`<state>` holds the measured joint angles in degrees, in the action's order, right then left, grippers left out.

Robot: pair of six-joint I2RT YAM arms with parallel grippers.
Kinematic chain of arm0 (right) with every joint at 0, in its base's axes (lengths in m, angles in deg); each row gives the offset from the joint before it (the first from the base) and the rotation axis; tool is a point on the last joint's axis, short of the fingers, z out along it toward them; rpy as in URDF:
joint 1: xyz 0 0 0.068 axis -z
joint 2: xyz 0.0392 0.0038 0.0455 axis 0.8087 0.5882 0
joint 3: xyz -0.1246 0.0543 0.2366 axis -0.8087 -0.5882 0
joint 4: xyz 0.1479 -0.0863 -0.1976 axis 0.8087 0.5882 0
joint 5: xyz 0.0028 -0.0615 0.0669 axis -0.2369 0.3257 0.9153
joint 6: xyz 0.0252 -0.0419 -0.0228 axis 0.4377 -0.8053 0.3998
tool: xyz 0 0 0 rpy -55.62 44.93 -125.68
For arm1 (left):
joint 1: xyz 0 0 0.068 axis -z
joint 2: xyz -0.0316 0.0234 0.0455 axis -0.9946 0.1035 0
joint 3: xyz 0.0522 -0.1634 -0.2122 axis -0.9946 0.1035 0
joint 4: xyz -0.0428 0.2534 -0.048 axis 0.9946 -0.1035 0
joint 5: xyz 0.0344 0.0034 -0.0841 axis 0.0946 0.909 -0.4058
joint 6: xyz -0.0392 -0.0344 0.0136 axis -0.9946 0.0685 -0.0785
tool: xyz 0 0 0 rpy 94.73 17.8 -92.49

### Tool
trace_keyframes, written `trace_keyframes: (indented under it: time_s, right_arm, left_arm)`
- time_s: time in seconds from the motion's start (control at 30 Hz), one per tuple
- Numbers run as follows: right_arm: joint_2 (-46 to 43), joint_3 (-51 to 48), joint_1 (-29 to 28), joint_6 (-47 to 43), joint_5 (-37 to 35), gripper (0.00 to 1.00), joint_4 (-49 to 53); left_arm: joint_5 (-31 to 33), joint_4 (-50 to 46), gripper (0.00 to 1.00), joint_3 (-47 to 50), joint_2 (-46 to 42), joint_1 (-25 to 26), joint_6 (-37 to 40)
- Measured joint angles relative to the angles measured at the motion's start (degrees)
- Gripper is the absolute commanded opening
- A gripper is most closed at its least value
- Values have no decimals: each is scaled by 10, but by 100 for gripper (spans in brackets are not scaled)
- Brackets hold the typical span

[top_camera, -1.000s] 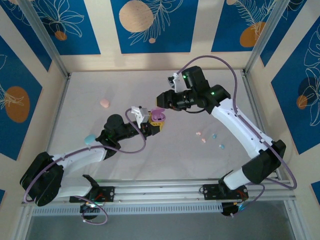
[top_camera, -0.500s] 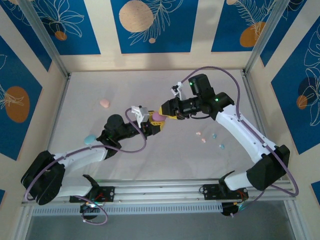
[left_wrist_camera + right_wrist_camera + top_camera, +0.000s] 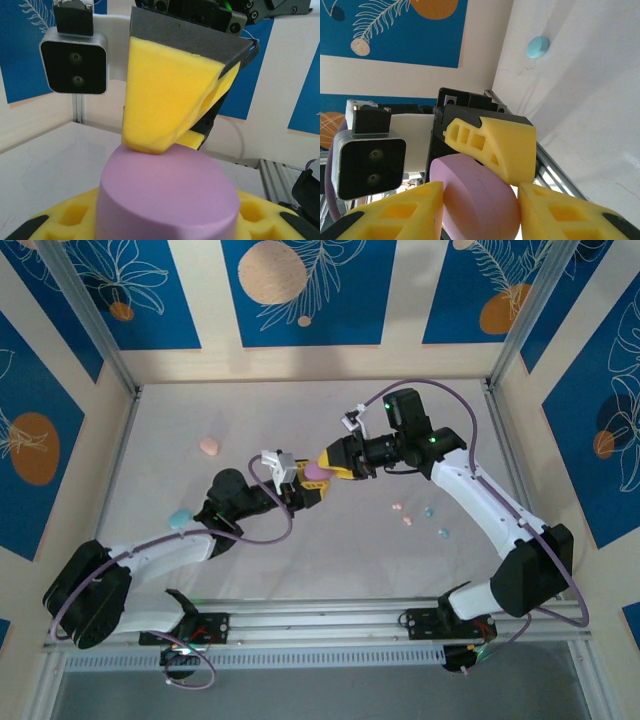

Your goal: Insert wireless bluetooth earbuds into charging case

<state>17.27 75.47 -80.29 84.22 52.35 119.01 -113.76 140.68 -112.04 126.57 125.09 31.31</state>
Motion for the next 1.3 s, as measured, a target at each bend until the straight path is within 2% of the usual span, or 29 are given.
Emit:
trace_keyframes:
  time_s: [0.27, 0.37, 0.57, 0.7, 1.03, 1.3]
  right_arm:
    - [0, -16, 18, -1, 10, 31, -6]
    - [0, -17, 21, -5, 19, 34, -6]
    - [-2, -44, 28, -1, 21, 34, -23]
    - [-4, -45, 25, 0, 18, 35, -17]
    - [-23, -42, 23, 20, 16, 38, -9]
    - [-34, -51, 26, 40, 35, 43, -42]
  left_arm:
    - [-5, 7, 28, -7, 24, 0, -5]
    - [-9, 14, 28, -8, 26, 0, -9]
    - [-17, 34, 25, -4, 50, 0, -29]
    - [-22, 41, 26, 3, 49, 0, -40]
    - [-39, 10, 27, -9, 29, 1, -37]
    - [-41, 0, 28, -23, 24, 1, -26]
